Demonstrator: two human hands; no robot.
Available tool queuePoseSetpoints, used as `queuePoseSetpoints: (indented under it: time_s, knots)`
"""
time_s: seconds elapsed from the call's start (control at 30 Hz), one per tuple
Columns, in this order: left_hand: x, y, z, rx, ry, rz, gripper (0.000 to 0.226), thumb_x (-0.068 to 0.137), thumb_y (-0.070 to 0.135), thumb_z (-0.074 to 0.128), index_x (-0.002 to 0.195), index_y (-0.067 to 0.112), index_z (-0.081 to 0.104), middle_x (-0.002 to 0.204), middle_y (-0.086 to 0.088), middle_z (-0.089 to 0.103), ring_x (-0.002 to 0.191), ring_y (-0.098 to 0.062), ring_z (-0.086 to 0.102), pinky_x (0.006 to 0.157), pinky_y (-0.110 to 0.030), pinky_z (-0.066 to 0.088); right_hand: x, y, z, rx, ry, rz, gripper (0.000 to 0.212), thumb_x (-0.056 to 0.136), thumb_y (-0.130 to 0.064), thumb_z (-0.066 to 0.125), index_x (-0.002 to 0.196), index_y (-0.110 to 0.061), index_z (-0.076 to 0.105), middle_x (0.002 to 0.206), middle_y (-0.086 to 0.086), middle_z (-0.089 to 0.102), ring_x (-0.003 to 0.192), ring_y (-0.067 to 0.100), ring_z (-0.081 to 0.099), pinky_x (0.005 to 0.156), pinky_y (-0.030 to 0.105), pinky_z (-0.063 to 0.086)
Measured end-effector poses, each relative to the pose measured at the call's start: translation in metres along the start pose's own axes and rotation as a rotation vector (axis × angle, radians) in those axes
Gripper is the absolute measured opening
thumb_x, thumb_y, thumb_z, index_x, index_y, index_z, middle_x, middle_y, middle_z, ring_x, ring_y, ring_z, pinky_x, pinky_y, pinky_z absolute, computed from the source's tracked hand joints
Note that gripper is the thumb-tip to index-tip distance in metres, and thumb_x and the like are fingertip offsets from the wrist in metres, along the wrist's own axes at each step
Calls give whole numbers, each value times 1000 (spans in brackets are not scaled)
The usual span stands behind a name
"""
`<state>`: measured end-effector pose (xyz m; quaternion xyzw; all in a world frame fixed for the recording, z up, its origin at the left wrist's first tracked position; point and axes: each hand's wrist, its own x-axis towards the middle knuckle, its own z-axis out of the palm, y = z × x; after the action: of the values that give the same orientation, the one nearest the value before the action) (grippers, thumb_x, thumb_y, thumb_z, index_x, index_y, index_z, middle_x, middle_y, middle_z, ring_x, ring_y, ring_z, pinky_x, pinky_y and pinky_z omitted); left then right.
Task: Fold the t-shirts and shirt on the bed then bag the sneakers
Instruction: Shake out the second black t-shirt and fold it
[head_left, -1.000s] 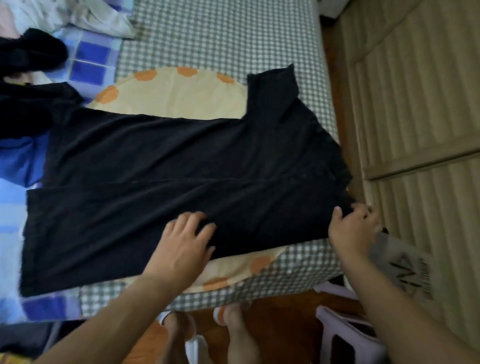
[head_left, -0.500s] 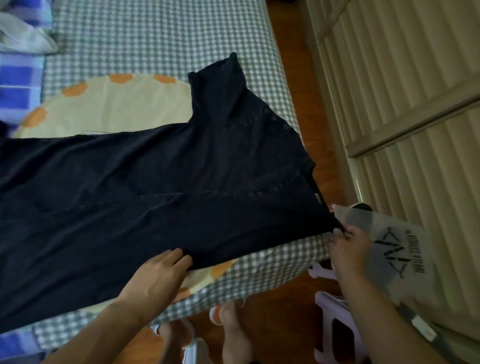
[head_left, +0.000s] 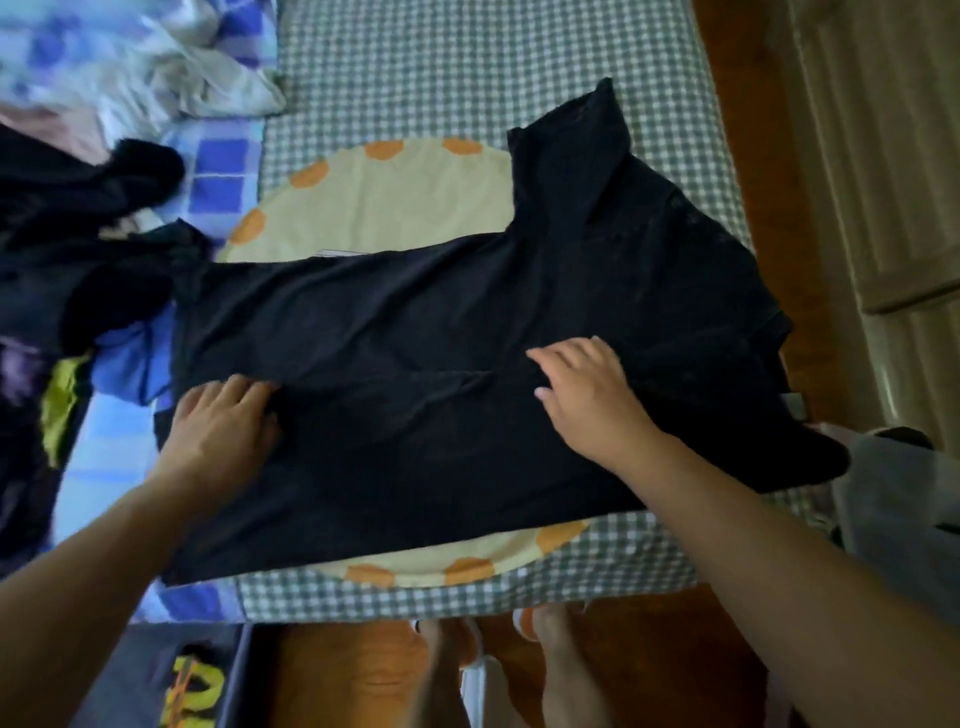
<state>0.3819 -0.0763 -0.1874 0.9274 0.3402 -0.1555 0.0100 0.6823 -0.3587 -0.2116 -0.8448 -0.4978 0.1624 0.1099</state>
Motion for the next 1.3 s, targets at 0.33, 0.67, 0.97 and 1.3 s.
queuePoseSetpoints:
  time_s: [0.33, 0.67, 0.97, 1.3]
  knots:
    - [-1, -38, 17, -182, 32, -236, 25, 94, 37, 67, 94, 13, 62, 95, -22, 70, 96, -43, 65, 83, -51, 43, 5, 15, -10, -28, -2, 114, 17, 93, -16, 69, 109, -13, 64, 106, 1, 54, 100, 26, 52, 92, 45, 46]
    - [-39, -99, -6, -841, -119, -287, 14, 82, 9, 82, 80, 9, 68, 82, -9, 66, 76, -18, 63, 68, -23, 46, 30, -36, -11, 173, -217, 157, 29, 92, -25, 71, 121, -21, 66, 119, -1, 66, 115, 23, 56, 100, 36, 41]
    - [-66, -101, -17, -1620, -447, -595, 27, 85, 8, 74, 108, 2, 63, 95, -19, 68, 68, -17, 70, 58, -23, 58, 34, -33, -64, 242, -736, 179, 9, 89, -20, 77, 90, -29, 74, 88, -8, 72, 81, 2, 63, 76, 22, 45]
    - [-36, -78, 17, -1078, -4, -726, 42, 100, 39, 59, 135, 20, 48, 110, -6, 67, 92, -27, 65, 88, -43, 52, 51, -50, -16, -51, -422, 238, 42, 92, -38, 68, 131, -31, 55, 128, -1, 54, 125, 25, 45, 106, 45, 40]
